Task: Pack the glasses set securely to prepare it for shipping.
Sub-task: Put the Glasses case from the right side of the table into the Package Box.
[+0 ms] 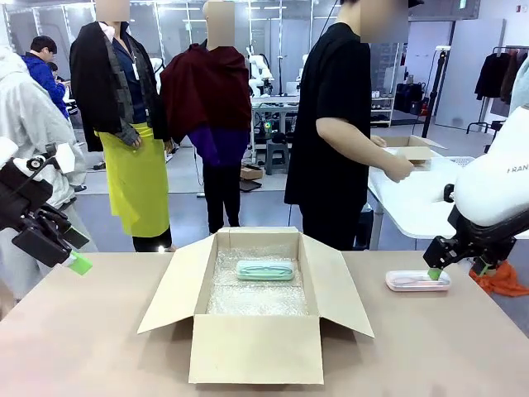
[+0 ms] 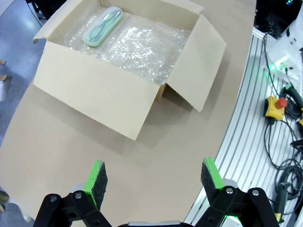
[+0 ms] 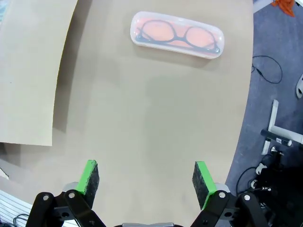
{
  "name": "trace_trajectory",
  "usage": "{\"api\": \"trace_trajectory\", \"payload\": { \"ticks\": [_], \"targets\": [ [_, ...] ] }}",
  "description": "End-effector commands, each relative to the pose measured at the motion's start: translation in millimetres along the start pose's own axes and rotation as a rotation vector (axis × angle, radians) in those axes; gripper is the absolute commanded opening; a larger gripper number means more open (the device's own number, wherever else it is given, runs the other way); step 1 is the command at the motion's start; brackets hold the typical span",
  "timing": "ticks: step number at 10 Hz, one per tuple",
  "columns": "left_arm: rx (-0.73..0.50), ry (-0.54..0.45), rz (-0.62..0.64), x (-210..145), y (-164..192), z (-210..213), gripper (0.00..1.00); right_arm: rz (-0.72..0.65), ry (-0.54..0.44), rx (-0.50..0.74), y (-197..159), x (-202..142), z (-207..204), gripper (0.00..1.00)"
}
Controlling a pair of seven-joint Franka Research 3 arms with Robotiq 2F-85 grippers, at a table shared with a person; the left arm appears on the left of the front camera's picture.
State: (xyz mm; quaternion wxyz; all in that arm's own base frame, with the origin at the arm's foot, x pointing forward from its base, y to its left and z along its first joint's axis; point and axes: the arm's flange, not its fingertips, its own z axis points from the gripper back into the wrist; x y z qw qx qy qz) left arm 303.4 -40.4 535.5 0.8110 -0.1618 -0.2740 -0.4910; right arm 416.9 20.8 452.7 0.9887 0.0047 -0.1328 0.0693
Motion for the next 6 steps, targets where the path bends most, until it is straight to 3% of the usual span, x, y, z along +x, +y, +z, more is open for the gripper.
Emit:
{"api": "trace_trajectory", "payload": {
  "ticks": [1,4,6],
  "targets": [
    [-0.022,-0.015,-0.003,-0.7,-0.3,2.2,1.00,0.063,0.000,-0.031,-2.3,6.1,3.4,1.00],
    [-0.022,-0.015,-0.003,-0.7,-0.3,2.2,1.00,0.236,0.024,-0.104,-6.2,24.6,11.8,1.00],
    [-0.022,-0.015,-0.003,-0.7,-0.3,2.2,1.00,0.208,0.053,-0.098,-14.1,48.1,13.1,1.00]
  ]
}}
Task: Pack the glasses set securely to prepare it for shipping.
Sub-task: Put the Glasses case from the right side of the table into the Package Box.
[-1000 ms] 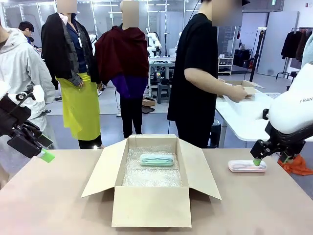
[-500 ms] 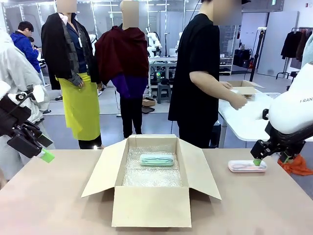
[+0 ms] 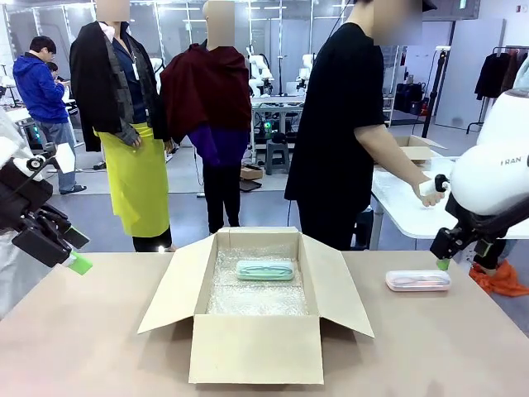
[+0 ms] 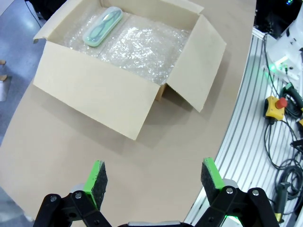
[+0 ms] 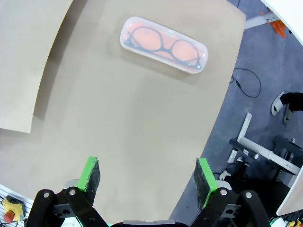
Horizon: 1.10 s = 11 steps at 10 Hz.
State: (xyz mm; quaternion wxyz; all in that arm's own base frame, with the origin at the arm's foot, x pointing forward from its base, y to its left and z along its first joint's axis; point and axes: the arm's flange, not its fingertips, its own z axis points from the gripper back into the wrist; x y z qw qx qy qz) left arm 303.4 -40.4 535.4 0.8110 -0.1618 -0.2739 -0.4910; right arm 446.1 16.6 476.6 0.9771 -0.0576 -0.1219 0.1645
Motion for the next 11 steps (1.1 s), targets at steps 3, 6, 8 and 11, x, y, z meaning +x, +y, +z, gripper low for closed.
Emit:
{"api": "trace_trajectory", "payload": {
  "ticks": [3,6,8,11],
  "targets": [
    [-0.022,-0.015,-0.003,-0.7,-0.3,2.2,1.00,-0.058,0.084,0.041,-28.7,58.8,-21.1,1.00],
    [-0.022,-0.015,-0.003,-0.7,-0.3,2.2,1.00,-0.092,0.125,0.066,-41.4,92.5,-39.2,1.00],
    [-0.022,-0.015,-0.003,-0.7,-0.3,2.2,1.00,-0.133,0.138,0.106,-50.8,105.9,-50.0,1.00],
    [-0.022,-0.015,-0.003,-0.7,-0.3,2.2,1.00,0.014,0.153,0.124,-57.5,120.6,-55.3,1.00]
  ]
}}
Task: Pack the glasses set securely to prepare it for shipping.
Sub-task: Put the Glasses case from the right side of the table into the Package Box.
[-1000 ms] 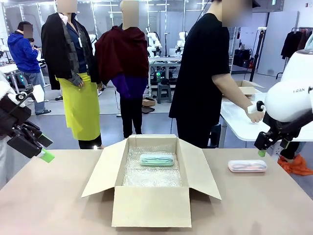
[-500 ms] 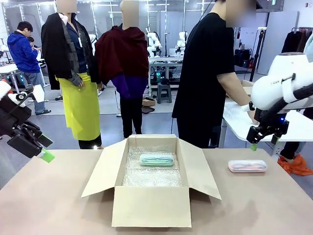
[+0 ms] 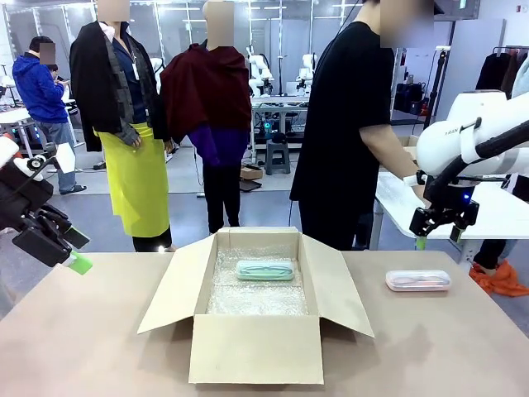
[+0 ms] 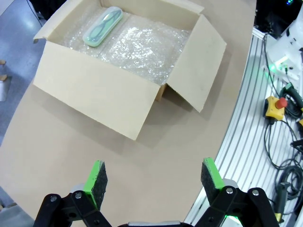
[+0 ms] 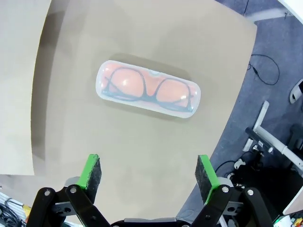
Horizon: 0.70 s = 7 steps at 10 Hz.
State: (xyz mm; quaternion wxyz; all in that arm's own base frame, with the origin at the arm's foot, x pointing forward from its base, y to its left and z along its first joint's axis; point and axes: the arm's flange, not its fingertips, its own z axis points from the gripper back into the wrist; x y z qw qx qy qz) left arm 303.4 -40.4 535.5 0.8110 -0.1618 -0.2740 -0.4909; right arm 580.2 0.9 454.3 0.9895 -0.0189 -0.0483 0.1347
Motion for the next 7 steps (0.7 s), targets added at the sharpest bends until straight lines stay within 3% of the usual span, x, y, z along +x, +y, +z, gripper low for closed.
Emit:
{"api": "trace_trajectory", "payload": {
  "ticks": [1,4,7],
  "targets": [
    [-0.022,-0.015,-0.003,-0.7,-0.4,2.2,1.00,0.345,0.021,0.024,-6.4,13.0,1.9,1.00],
    [-0.022,-0.015,-0.003,-0.7,-0.4,2.2,1.00,0.858,-0.005,0.014,-14.6,30.8,-10.0,1.00],
    [-0.022,-0.015,-0.003,-0.7,-0.4,2.2,1.00,1.153,0.009,-0.002,-18.7,32.7,-25.8,1.00]
  ]
}}
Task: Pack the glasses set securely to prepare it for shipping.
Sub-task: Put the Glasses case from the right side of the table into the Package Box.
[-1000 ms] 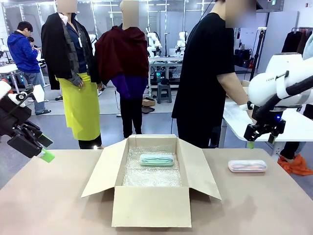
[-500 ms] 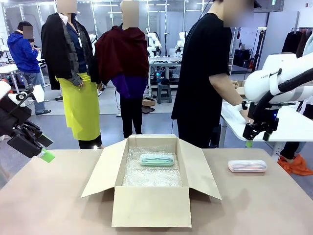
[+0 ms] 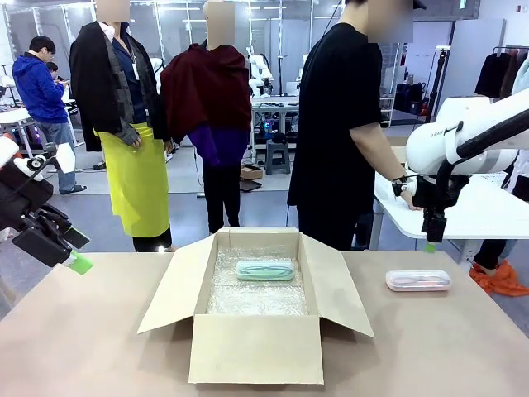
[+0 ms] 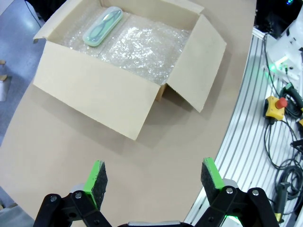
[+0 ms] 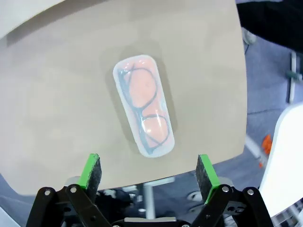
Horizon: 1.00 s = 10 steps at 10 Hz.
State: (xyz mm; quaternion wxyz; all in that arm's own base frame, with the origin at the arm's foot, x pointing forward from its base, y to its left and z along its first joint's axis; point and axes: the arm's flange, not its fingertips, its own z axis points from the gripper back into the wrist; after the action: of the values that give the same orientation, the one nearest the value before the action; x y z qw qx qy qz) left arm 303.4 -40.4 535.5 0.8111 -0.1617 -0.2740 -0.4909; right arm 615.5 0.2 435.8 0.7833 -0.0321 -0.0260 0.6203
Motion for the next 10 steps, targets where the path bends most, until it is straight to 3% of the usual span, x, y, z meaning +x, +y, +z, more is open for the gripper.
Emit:
{"api": "trace_trajectory", "payload": {
  "ticks": [1,5,10],
  "targets": [
    [-0.022,-0.015,-0.003,-0.7,-0.4,2.2,1.00,0.119,-0.027,0.004,-4.0,-10.0,-8.8,1.00],
    [-0.022,-0.015,-0.003,-0.7,-0.4,2.2,1.00,0.095,-0.029,0.053,-8.2,-5.6,-54.2,1.00],
    [-0.022,-0.015,-0.003,-0.7,-0.4,2.2,1.00,0.147,-0.016,0.005,-9.4,13.5,-124.5,1.00]
  ]
}}
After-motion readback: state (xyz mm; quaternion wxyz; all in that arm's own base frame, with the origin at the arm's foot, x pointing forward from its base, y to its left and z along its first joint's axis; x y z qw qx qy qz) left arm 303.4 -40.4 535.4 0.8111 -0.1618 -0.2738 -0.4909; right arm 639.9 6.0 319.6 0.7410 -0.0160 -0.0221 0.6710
